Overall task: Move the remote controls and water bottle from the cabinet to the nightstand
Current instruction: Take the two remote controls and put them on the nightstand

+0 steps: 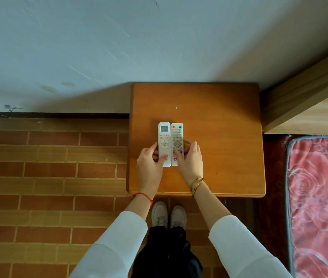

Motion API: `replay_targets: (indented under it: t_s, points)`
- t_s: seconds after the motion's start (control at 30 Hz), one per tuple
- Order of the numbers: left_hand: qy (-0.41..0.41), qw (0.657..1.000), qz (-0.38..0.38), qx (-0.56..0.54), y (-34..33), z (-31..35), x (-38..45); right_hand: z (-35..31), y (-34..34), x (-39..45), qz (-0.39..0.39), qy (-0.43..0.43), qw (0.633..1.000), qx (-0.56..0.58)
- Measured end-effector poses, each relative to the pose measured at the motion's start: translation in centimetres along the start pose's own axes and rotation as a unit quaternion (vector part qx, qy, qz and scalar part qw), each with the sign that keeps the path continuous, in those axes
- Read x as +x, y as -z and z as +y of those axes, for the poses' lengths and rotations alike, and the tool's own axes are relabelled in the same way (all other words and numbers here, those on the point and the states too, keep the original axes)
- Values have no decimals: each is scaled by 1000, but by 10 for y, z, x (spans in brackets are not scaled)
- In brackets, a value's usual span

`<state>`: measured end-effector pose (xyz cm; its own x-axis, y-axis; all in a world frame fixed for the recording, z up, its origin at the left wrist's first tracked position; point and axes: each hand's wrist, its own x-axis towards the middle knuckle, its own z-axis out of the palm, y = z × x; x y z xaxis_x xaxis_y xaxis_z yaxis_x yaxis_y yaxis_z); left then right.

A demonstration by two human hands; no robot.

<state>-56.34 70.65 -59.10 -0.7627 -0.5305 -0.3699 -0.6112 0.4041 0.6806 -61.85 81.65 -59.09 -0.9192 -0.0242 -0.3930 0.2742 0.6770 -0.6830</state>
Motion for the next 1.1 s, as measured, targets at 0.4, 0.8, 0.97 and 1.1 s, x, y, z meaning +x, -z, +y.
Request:
replay_targets:
  t_s: [0.4,0.8,0.97,1.1]
  points:
    - [-111,983,-7,147,58,39,-36,-27,75,-29,-55,21,978,-198]
    - [-220,949,28,224,186,128,-117,-131,199,-121,-22,137,970,-202]
    - [-270,931,64,236,242,164,-159,-171,238,-173,5,184,964,-194]
    - [-290,927,80,225,282,182,-190,-195,261,-213,21,215,958,-189]
